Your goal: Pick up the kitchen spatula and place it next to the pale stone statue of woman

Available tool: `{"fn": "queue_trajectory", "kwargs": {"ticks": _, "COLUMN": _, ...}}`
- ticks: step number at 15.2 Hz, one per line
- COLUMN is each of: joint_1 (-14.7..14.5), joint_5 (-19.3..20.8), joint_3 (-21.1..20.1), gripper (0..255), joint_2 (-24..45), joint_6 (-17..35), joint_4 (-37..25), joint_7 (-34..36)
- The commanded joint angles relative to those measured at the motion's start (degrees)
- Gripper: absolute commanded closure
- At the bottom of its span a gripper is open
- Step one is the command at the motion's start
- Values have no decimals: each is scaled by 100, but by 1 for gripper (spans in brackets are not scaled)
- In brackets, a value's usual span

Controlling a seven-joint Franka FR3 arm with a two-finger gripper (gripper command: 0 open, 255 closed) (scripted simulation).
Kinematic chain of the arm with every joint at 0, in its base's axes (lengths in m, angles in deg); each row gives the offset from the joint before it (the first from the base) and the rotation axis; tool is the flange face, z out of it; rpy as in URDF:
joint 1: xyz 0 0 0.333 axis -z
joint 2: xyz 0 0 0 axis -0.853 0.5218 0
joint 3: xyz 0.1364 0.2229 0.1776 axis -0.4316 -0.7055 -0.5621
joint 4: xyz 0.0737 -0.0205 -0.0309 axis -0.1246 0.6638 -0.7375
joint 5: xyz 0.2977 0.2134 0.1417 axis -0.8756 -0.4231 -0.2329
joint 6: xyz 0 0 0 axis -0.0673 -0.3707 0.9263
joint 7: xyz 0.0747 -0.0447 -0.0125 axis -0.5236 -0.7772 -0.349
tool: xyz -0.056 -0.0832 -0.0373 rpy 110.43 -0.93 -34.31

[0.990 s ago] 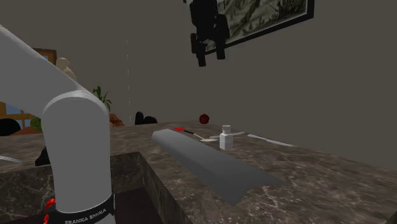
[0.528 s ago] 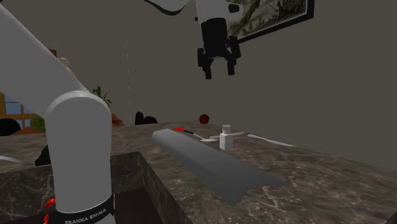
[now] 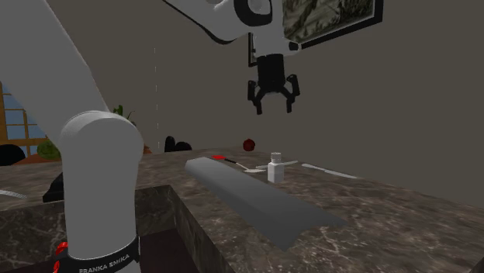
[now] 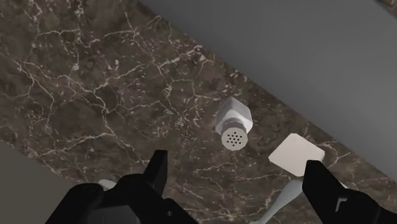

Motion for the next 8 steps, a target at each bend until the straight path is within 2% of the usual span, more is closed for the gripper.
{"fn": "queue_trajectory", "kwargs": {"ticks": 1, "joint_1": -189, "joint_5": -81, "joint_3": -18, "gripper": 0, "joint_2": 327, "joint_6": 221, "joint_4": -80, "joint_7": -315}}
{"fn": "queue_trajectory", "kwargs": {"ticks": 8, "joint_1": -742, "joint_5": -360, "joint_3": -123, "gripper": 0, "joint_2": 1347, "joint_6": 836, "joint_4": -364, "joint_7": -1444}}
